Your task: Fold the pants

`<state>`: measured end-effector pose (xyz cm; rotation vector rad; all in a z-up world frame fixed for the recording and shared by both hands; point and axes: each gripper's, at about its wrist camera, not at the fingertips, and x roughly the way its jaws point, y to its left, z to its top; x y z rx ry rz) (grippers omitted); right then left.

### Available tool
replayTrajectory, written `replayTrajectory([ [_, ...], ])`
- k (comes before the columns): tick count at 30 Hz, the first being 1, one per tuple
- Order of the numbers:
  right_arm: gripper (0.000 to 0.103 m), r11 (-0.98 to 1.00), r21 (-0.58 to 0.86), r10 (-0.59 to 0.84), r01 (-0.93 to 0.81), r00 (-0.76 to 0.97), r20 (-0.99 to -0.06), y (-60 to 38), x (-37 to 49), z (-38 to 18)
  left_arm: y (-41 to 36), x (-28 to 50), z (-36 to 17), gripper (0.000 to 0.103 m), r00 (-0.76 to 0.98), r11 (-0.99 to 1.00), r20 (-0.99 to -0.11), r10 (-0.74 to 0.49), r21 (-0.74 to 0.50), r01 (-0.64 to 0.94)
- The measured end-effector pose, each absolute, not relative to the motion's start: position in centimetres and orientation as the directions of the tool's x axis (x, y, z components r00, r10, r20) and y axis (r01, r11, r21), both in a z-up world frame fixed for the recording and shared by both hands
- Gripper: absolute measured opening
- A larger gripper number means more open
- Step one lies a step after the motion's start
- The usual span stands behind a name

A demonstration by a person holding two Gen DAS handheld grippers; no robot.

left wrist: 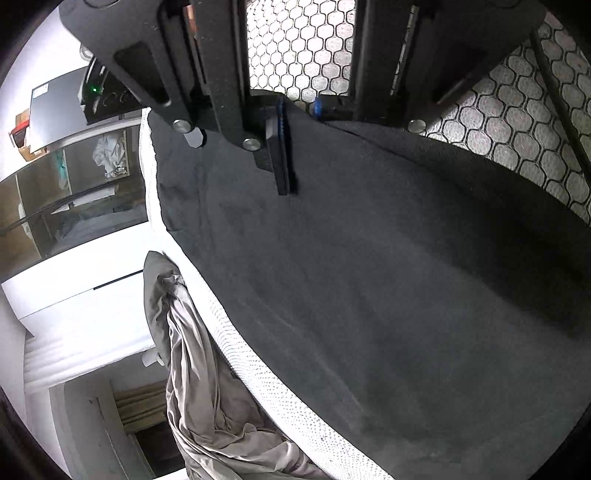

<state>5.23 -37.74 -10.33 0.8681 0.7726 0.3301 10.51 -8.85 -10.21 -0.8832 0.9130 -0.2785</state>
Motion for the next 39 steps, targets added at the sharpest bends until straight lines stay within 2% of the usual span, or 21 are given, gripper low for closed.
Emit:
replayTrajectory([
  [4, 0.006, 0.578, 0.811, 0.51, 0.09, 0.736, -0.445, -41.8, 3.2, -10.6, -8.8, 10.6, -10.3, 0.009, 0.603, 0.632, -0.568, -0.56, -0.763, -0.132],
  [10, 0.01, 0.513, 0.85, 0.522, 0.12, 0.743, -0.419, -44.1, 3.2, -11.3, -8.9, 10.7, -10.2, 0.009, 0.604, 0.637, -0.577, -0.55, -0.758, -0.143],
  [12, 0.021, 0.526, 0.841, 0.497, 0.127, 0.756, -0.425, -43.7, 4.3, -10.9, -8.9, 10.7, -10.2, 0.009, 0.604, 0.638, -0.576, -0.551, -0.757, -0.141],
  [14, 0.025, 0.538, 0.832, 0.481, 0.133, 0.763, -0.432, -43.2, 5.7, -10.7, -8.8, 10.7, -10.3, 0.009, 0.603, 0.635, -0.572, -0.555, -0.76, -0.137],
  [16, 0.025, 0.543, 0.828, 0.465, 0.141, 0.77, -0.437, -42.9, 6.6, -10.7, -8.7, 10.7, -10.3, 0.009, 0.603, 0.633, -0.569, -0.559, -0.763, -0.133],
  [18, 0.012, 0.546, 0.825, 0.457, 0.146, 0.773, -0.439, -43.1, 6.5, -10.6, -8.7, 10.7, -10.4, 0.009, 0.602, 0.631, -0.566, -0.563, -0.765, -0.129],
  [19, 0.011, 0.543, 0.826, 0.447, 0.151, 0.781, -0.436, -43.8, 6.0, -10.6, -8.6, 10.8, -10.4, 0.009, 0.601, 0.629, -0.565, -0.566, -0.767, -0.128],
  [24, 0.01, 0.541, 0.826, 0.406, 0.158, 0.811, -0.42, -47.7, 3.5, -10.1, -8.6, 10.8, -10.4, 0.009, 0.596, 0.628, -0.562, -0.574, -0.769, -0.121],
  [27, 0.01, 0.601, 0.776, 0.328, 0.189, 0.828, -0.455, -49.9, 1.7, -9.3, -8.6, 10.9, -10.5, 0.009, 0.595, 0.627, -0.563, -0.574, -0.769, -0.122],
  [31, 0.01, 0.529, 0.822, 0.332, 0.211, 0.84, -0.429, -52.8, 0.9, -9.7, -8.6, 10.9, -10.4, 0.009, 0.594, 0.626, -0.564, -0.574, -0.77, -0.127],
  [34, 0.016, 0.521, 0.825, 0.35, 0.22, 0.826, -0.442, -53.6, 2.1, -9.6, -8.4, 10.9, -10.5, 0.009, 0.593, 0.623, -0.563, -0.575, -0.772, -0.129],
  [36, 0.029, 0.541, 0.813, 0.365, 0.216, 0.811, -0.458, -53.3, 3.8, -9.1, -8.3, 10.8, -10.6, 0.009, 0.592, 0.623, -0.562, -0.577, -0.772, -0.125],
  [39, 0.03, 0.587, 0.78, 0.375, 0.218, 0.78, -0.5, -52.7, 6.5, -8.9, -8.3, 10.6, -10.6, 0.009, 0.593, 0.626, -0.561, -0.578, -0.77, -0.119],
])
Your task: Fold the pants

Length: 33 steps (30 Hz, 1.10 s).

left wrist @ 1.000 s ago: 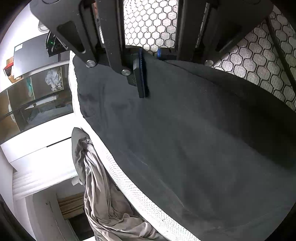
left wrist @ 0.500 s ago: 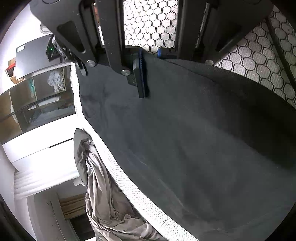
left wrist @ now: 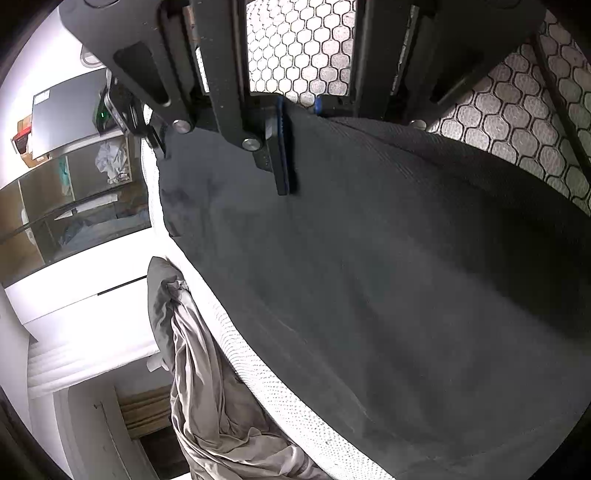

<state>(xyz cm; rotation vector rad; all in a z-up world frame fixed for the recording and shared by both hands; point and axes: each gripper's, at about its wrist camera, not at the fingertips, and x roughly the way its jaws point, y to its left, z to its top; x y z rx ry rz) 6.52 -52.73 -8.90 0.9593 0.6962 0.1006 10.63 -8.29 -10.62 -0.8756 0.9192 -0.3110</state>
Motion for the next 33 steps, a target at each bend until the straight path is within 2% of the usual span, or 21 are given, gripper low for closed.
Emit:
replayTrajectory([
  [1, 0.03, 0.596, 0.772, 0.372, 0.222, 0.776, -0.51, -52.8, 7.2, -9.2, -8.3, 10.6, -10.6, 0.009, 0.593, 0.628, -0.561, -0.578, -0.77, -0.117],
  [3, 0.018, 0.598, 0.765, 0.357, 0.237, 0.777, -0.519, -53.1, 7.9, -9.7, -8.3, 10.5, -10.6, 0.009, 0.596, 0.63, -0.56, -0.575, -0.768, -0.114],
  [5, 0.013, 0.571, 0.787, 0.365, 0.232, 0.787, -0.497, -53.4, 7.9, -9.6, -8.4, 10.4, -10.6, 0.009, 0.601, 0.634, -0.56, -0.57, -0.765, -0.112],
  [10, 0.012, 0.552, 0.81, 0.394, 0.199, 0.793, -0.463, -55.4, 5.6, -9.0, -8.6, 10.4, -10.6, 0.009, 0.599, 0.647, -0.567, -0.566, -0.756, -0.103],
  [13, 0.013, 0.521, 0.829, 0.427, 0.203, 0.779, -0.459, -56.5, 4.0, -9.6, -8.6, 10.3, -10.5, 0.009, 0.598, 0.646, -0.566, -0.568, -0.756, -0.102],
  [18, 0.02, 0.513, 0.838, 0.444, 0.185, 0.778, -0.444, -57.2, 2.9, -9.4, -8.6, 10.2, -10.5, 0.009, 0.598, 0.647, -0.567, -0.567, -0.756, -0.103],
  [22, 0.021, 0.469, 0.859, 0.448, 0.206, 0.783, -0.432, -57.3, 1.9, -9.4, -8.8, 10.3, -10.3, 0.009, 0.598, 0.648, -0.565, -0.568, -0.755, -0.097],
  [28, 0.02, 0.617, 0.757, 0.3, 0.215, 0.825, -0.479, -57.5, 4.2, -7.1, -8.9, 10.5, -10.2, 0.01, 0.598, 0.647, -0.564, -0.57, -0.756, -0.096],
  [30, 0.032, 0.574, 0.778, 0.311, 0.253, 0.812, -0.494, -57.5, 4.6, -8.1, -8.9, 10.5, -10.2, 0.01, 0.598, 0.644, -0.562, -0.572, -0.759, -0.098],
  [33, 0.032, 0.47, 0.852, 0.393, 0.23, 0.81, -0.435, -56.3, 2.5, -9.6, -8.6, 10.6, -10.2, 0.01, 0.592, 0.629, -0.552, -0.587, -0.772, -0.096],
])
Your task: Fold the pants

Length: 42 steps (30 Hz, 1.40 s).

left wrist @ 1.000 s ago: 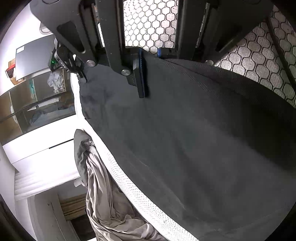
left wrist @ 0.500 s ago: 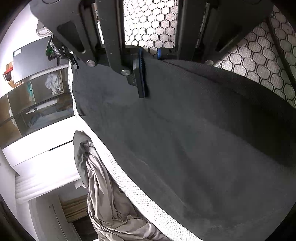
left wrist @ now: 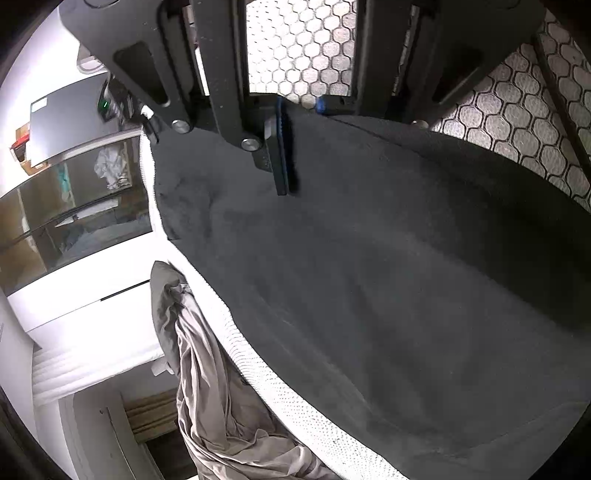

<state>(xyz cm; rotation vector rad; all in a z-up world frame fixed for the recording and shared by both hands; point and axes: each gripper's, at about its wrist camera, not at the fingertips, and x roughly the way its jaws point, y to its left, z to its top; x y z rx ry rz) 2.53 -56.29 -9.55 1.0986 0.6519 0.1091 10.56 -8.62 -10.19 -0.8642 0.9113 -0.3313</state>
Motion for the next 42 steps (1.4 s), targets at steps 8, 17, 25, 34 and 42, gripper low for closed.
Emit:
replayTrajectory([
  [8, 0.055, 0.583, 0.812, 0.561, 0.032, 0.707, -0.431, -46.2, 3.2, -8.7, -6.8, 10.6, -9.5, 0.032, 0.637, 0.563, -0.506, -0.582, -0.816, -0.133],
  [17, 0.029, 0.65, 0.76, 0.558, 0.005, 0.676, -0.482, -37.7, 7.1, -9.3, -5.5, 11.9, -9.4, 0.022, 0.705, 0.589, -0.531, -0.471, -0.784, -0.196],
  [25, 0.009, 0.639, 0.769, 0.566, 0.035, 0.655, -0.5, -39.1, 7.4, -10.9, 3.5, 8.3, -9.4, 0.015, 0.76, 0.6, -0.547, -0.353, -0.755, -0.265],
  [34, 0.01, 0.635, 0.772, 0.575, 0.036, 0.645, -0.503, -39.0, 8.0, -10.6, 4.7, 12.0, -9.1, 0.055, 0.739, 0.589, -0.534, -0.41, -0.774, -0.233],
  [42, 0.01, 0.637, 0.77, 0.578, 0.031, 0.641, -0.505, -39.3, 7.4, -10.7, 5.9, 13.8, -10.1, 0.009, 0.702, 0.507, -0.569, -0.429, -0.794, -0.334],
])
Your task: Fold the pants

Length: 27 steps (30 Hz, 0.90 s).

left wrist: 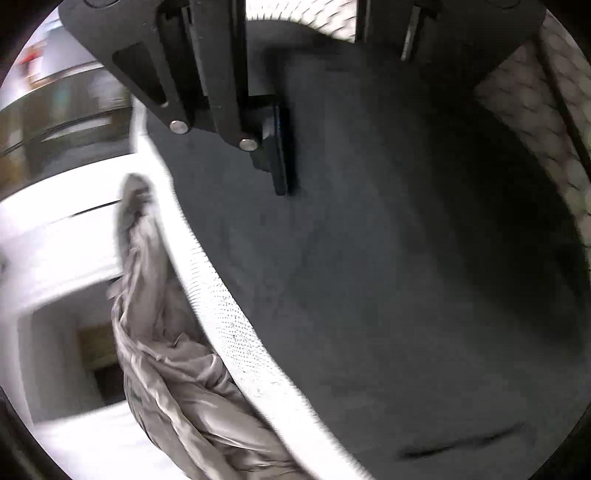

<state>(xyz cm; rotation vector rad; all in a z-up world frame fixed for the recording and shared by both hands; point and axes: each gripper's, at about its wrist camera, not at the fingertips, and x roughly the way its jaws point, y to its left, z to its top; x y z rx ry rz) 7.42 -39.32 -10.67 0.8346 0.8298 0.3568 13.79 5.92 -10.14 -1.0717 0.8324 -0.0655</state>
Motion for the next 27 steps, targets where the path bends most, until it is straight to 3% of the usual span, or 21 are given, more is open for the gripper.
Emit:
replayTrajectory([
  [6, 0.01, 0.646, 0.762, 0.571, 0.034, 0.641, -0.513, -39.2, 7.4, -10.6, 12.4, 8.7, -9.2, 0.01, 0.766, 0.536, -0.556, -0.322, -0.774, -0.336],
  [10, 0.011, 0.643, 0.765, 0.578, 0.029, 0.637, -0.51, -39.3, 7.3, -10.6, 13.9, 9.8, -9.6, 0.011, 0.755, 0.519, -0.549, -0.359, -0.79, -0.328],
  [12, 0.011, 0.641, 0.767, 0.581, 0.028, 0.636, -0.509, -39.4, 7.3, -10.6, 14.2, 10.8, -9.5, 0.02, 0.748, 0.511, -0.551, -0.37, -0.793, -0.331],
  [14, 0.011, 0.642, 0.767, 0.581, 0.028, 0.635, -0.509, -39.4, 7.3, -10.6, 13.9, 12.2, -9.2, 0.043, 0.76, 0.484, -0.531, -0.375, -0.811, -0.327],
  [16, 0.011, 0.642, 0.766, 0.581, 0.027, 0.635, -0.509, -39.4, 7.2, -10.5, 13.2, 13.7, -8.6, 0.051, 0.763, 0.496, -0.528, -0.373, -0.808, -0.318],
  [18, 0.011, 0.64, 0.768, 0.583, 0.027, 0.634, -0.508, -39.4, 7.3, -10.6, 12.3, 14.6, -8.3, 0.048, 0.752, 0.541, -0.567, -0.336, -0.77, -0.339],
  [20, 0.011, 0.64, 0.768, 0.584, 0.027, 0.634, -0.508, -39.5, 7.3, -10.6, 12.5, 14.4, -8.5, 0.015, 0.741, 0.556, -0.608, -0.285, -0.734, -0.389],
  [23, 0.011, 0.641, 0.767, 0.583, 0.025, 0.634, -0.508, -39.5, 7.2, -10.6, 15.0, 12.4, -9.1, 0.012, 0.751, 0.517, -0.588, -0.302, -0.763, -0.389],
  [27, 0.011, 0.648, 0.762, 0.579, 0.023, 0.635, -0.511, -39.3, 7.1, -10.6, 19.2, 8.7, -8.6, 0.012, 0.776, 0.545, -0.596, -0.205, -0.728, -0.415],
])
